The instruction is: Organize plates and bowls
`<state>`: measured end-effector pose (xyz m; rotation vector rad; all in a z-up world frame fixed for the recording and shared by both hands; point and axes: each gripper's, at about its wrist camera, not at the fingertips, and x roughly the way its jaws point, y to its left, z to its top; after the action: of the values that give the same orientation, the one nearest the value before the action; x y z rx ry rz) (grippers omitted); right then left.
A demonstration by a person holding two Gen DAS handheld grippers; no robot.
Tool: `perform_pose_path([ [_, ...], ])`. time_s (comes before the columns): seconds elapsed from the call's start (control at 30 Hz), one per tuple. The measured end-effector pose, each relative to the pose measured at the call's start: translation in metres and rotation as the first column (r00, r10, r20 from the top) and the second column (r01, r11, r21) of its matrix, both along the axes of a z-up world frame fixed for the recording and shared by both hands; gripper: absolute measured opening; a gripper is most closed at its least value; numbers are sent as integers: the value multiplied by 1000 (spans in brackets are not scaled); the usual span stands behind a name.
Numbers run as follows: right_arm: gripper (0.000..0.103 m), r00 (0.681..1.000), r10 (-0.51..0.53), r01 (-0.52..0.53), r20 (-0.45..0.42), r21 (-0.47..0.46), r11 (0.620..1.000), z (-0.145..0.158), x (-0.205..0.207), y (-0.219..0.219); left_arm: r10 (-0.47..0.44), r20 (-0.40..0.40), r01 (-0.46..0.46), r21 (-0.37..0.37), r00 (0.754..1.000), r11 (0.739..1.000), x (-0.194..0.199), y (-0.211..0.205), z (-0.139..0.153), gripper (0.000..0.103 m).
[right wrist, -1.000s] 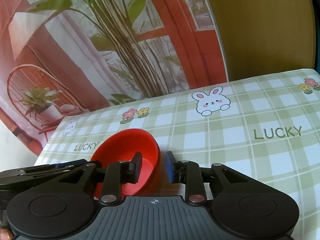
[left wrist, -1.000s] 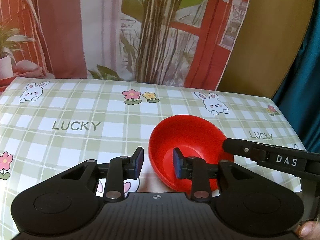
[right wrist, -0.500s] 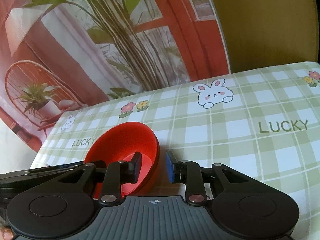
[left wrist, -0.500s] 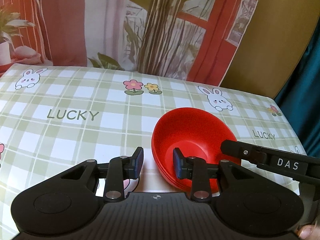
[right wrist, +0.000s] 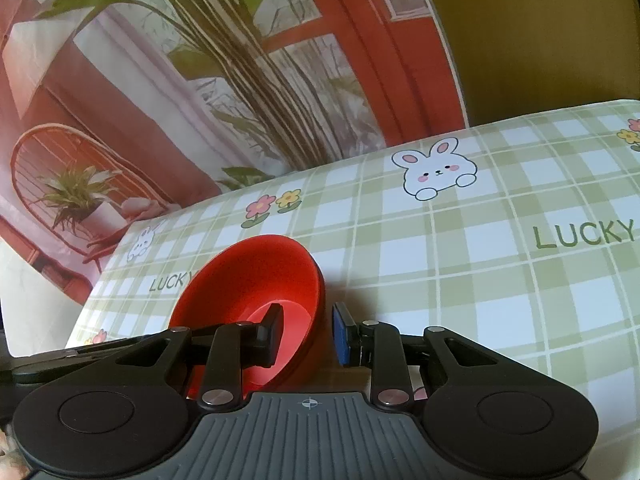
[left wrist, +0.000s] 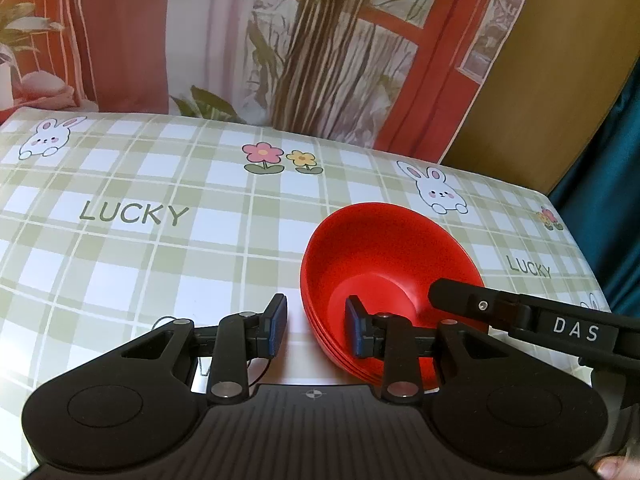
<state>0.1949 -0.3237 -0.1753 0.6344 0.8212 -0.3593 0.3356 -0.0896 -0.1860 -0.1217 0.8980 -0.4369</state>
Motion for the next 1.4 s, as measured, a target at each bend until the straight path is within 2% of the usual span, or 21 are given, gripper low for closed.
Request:
perform_pose_path([
  [0.1, 23, 1000, -3, 3, -2, -2, 1000, 0, 1, 1, 6, 1, -6, 6, 1000, 1000, 0, 0, -1, 33],
  [0.3, 16, 1000, -7, 6, -5, -12, 1000, 1, 0, 1, -6, 13, 6, -1, 1000, 1000, -3, -3, 3, 18],
  [0.57, 12, 1000, -15, 15, 11, -10, 1000, 8, -5, 3, 5, 31, -5, -5, 1000, 1000, -9, 0, 13, 17],
  [1.4, 12, 997, -14, 18, 82, -52, 998, 59, -29, 33, 11, 100, -11, -1, 995, 1000, -54, 14, 55, 18],
])
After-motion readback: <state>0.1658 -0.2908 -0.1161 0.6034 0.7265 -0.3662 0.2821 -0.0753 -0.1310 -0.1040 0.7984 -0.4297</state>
